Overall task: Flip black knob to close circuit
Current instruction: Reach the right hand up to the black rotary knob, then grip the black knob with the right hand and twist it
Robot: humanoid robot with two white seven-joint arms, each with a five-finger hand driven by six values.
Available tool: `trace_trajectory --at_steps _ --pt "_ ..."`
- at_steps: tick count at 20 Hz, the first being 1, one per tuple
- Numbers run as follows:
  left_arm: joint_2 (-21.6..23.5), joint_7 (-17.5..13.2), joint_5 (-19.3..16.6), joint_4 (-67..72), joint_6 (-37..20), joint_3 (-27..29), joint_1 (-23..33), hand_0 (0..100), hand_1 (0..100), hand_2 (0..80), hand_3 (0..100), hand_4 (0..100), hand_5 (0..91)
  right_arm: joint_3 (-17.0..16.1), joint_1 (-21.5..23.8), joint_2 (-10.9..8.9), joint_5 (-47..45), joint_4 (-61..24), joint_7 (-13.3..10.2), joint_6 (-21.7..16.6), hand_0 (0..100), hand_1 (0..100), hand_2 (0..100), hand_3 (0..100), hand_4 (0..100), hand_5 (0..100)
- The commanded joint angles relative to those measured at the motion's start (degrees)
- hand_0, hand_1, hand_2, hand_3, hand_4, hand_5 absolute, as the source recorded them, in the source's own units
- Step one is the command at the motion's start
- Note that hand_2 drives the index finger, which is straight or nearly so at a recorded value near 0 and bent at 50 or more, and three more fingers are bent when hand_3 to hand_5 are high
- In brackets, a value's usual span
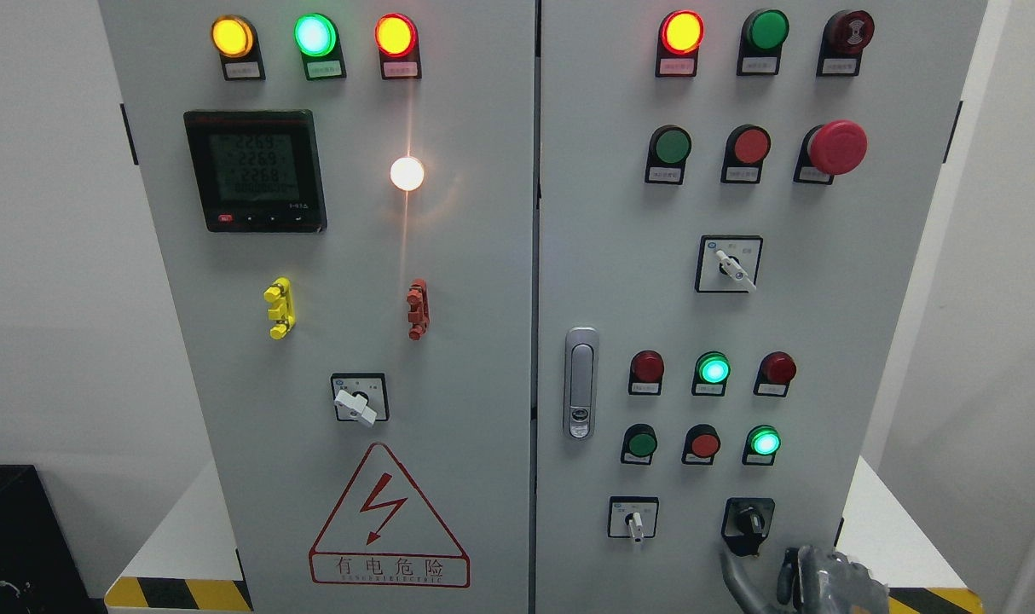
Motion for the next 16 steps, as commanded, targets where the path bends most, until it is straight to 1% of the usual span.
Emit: trace_trajectory --at_steps 1,5,11,16 --pt "0.0 0.0 0.0 -1.7 0.0 0.0 1.3 12 56 0.0 0 0 0.0 0.1 -1.0 -0.16 0.0 0.4 0.2 0.2 0 2 89 100 94 94" --pt "0.0 0.0 0.0 -1.7 0.0 0.0 1.3 12 56 0.0 0 0 0.0 0.0 -1.1 -0.25 0.0 0.5 0.2 0.2 0 2 89 100 94 94" --pt "0.0 0.0 0.0 -1.7 0.0 0.0 1.3 12 56 0.0 0 0 0.0 -0.5 -1.2 -1.31 0.0 1.0 0.1 0.2 0 3 89 100 94 94" --pt "0.0 0.0 0.0 -1.7 0.0 0.0 1.3 12 56 0.0 0 0 0.0 -0.5 -1.2 -1.75 0.0 1.4 0.1 0.2 0 3 89 100 94 94"
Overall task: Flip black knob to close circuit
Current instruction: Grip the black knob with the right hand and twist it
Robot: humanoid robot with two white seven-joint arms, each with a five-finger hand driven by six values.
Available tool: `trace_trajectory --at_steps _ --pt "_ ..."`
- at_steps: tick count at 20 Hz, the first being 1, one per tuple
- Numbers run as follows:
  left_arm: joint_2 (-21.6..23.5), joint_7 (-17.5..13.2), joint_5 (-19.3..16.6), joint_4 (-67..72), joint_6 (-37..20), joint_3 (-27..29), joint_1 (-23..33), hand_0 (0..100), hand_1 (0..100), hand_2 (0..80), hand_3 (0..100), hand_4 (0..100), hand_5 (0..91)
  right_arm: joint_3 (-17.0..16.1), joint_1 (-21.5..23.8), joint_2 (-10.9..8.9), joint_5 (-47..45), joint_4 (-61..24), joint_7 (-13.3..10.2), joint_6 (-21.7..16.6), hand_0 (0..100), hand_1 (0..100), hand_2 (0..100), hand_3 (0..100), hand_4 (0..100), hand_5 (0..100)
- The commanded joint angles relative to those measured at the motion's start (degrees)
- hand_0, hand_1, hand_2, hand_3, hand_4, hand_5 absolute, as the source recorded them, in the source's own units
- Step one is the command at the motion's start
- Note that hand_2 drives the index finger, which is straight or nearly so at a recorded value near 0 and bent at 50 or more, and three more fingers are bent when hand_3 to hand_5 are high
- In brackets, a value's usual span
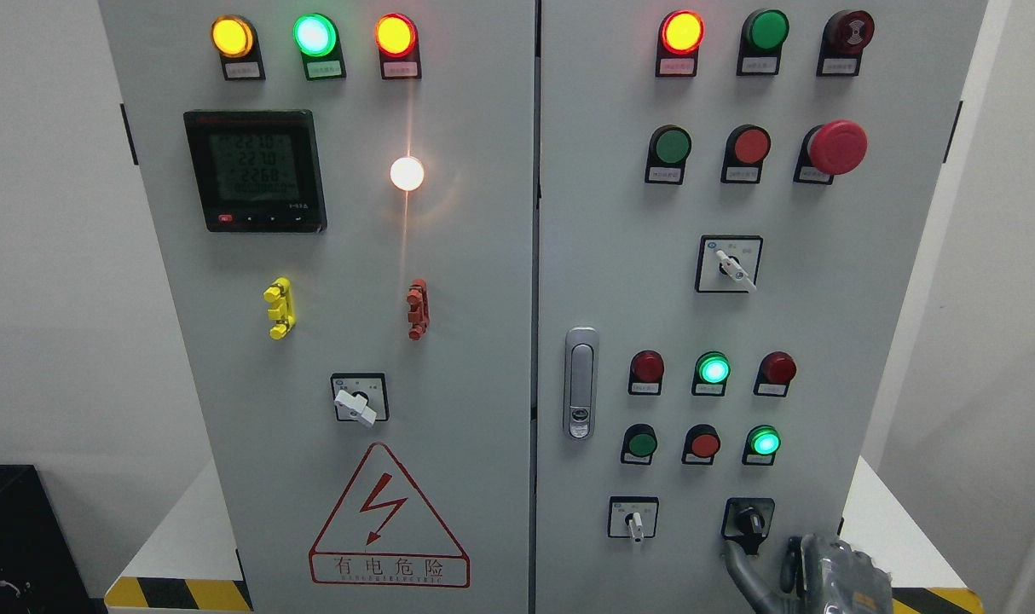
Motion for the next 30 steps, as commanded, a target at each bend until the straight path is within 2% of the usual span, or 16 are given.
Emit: trace_trajectory --at_steps 1,10,15,30 --pt "0.0 0.0 0.0 -1.7 0.0 0.0 1.3 12 56 0.0 0 0 0.0 -0.3 -0.2 -0.94 0.0 0.6 -0.3 0.0 0 3 89 100 94 94" --pt "0.0 0.0 0.0 -1.7 0.0 0.0 1.3 12 56 0.0 0 0 0.0 -0.4 -0.9 -1.56 -0.4 1.5 -0.6 0.7 0 3 89 100 94 94" --pt "0.0 0.0 0.0 -1.7 0.0 0.0 1.3 12 56 0.0 0 0 0.0 -1.6 -0.9 -2.0 -0.7 1.5 -0.6 0.7 0 3 89 100 94 94" --pt "0.0 0.0 0.0 -1.7 0.0 0.0 1.2 12 56 0.0 0 0 0.0 -2.4 -0.9 -2.08 -1.0 1.1 -0.8 0.6 0 3 89 100 94 94"
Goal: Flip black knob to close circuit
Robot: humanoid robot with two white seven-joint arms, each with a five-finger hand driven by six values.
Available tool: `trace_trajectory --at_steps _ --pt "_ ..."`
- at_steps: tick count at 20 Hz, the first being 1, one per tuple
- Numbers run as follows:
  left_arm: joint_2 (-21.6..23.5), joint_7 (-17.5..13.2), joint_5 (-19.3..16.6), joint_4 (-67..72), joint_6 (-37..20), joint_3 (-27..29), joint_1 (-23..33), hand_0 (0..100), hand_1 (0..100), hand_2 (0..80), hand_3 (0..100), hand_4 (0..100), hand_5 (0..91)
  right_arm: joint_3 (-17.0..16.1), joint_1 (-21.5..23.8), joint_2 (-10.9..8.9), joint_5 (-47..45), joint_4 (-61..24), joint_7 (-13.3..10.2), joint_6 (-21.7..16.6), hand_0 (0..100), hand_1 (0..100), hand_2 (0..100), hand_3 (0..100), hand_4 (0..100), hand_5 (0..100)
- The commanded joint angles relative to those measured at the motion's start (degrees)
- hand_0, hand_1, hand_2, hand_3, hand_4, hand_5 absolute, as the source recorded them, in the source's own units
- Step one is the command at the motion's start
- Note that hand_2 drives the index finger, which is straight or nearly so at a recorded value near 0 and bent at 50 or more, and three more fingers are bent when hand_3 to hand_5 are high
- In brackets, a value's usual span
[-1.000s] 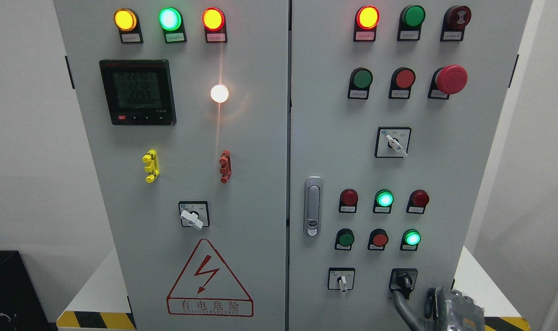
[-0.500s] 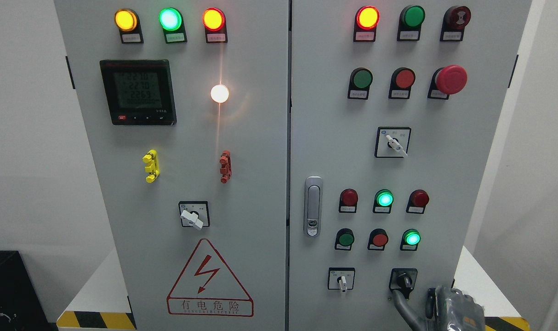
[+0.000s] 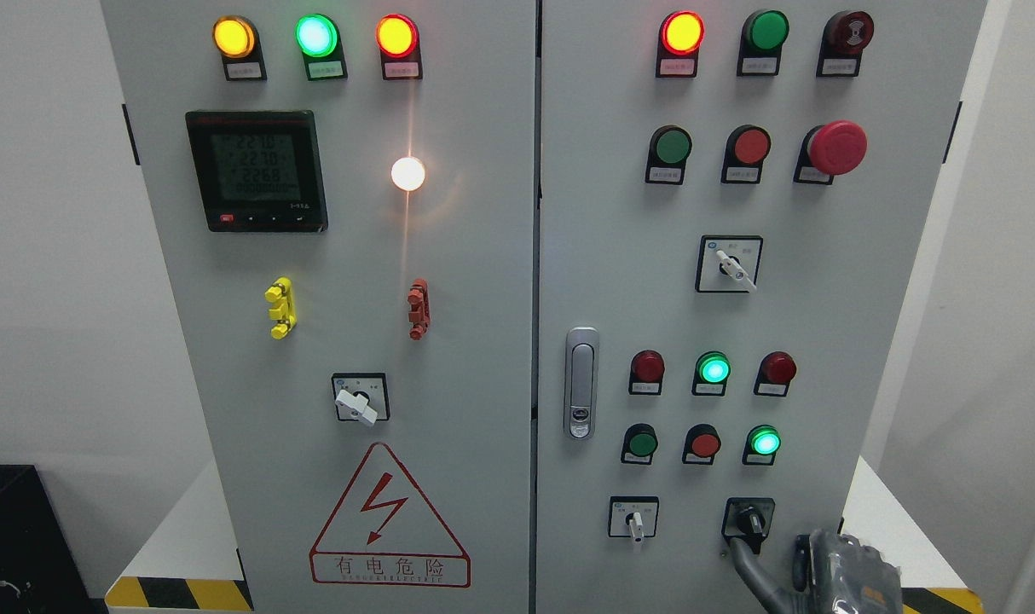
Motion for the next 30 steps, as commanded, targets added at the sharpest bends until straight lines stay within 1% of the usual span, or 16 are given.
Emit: trace_trajectory --at_steps 1,30 --pt "0.0 0.0 0.0 -1.7 0.0 0.0 1.3 12 56 0.0 0 0 0.0 -2.4 0.0 -0.24 -0.1 -0.1 0.1 0.0 0 3 89 100 94 94" --pt "0.0 0.0 0.0 -1.7 0.0 0.0 1.3 12 56 0.0 0 0 0.0 -1.9 0.2 -0.16 -1.6 -1.9 -0.1 -0.3 0 4 89 100 93 94"
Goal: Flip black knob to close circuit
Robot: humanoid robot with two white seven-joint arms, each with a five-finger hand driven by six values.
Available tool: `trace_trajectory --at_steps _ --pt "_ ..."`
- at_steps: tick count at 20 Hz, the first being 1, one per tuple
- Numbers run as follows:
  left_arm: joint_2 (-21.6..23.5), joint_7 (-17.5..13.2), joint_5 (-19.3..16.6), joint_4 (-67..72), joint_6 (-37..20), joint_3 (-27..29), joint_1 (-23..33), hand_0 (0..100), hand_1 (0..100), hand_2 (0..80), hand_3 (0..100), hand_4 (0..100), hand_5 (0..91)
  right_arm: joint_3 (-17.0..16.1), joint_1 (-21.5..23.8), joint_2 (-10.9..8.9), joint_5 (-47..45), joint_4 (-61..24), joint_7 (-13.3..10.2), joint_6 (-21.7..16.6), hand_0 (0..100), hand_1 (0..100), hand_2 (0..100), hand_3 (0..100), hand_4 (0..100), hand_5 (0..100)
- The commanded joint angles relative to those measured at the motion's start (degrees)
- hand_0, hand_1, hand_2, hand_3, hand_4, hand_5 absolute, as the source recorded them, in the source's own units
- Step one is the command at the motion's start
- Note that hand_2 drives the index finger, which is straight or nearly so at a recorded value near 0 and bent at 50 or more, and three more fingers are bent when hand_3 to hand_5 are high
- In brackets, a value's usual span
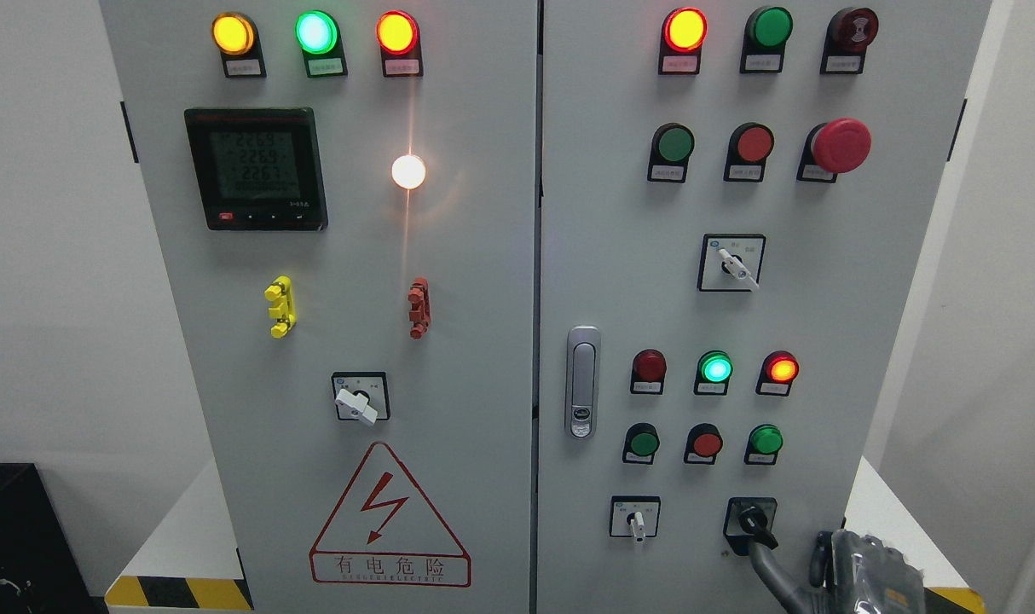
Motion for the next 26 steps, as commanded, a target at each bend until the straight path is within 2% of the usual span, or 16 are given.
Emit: trace_trajectory --at_steps 1,18,26 --pt "0.0 0.0 0.0 -1.7 0.0 0.0 1.3 12 56 0.0 0 0 0.0 0.2 0.0 -0.01 -0.3 -0.7 -0.4 0.0 0 4 89 100 93 94" --pt "0.0 0.0 0.0 -1.7 0.0 0.0 1.3 12 56 0.0 0 0 0.0 1.9 1.4 0.69 -0.3 -1.4 -0.4 -0.2 0 5 89 100 93 95" --pt "0.0 0.0 0.0 -1.7 0.0 0.0 1.3 12 56 0.0 0 0 0.0 3.9 2.5 0.87 -0.3 -1.6 -0.6 -0.3 0 5 89 100 94 95"
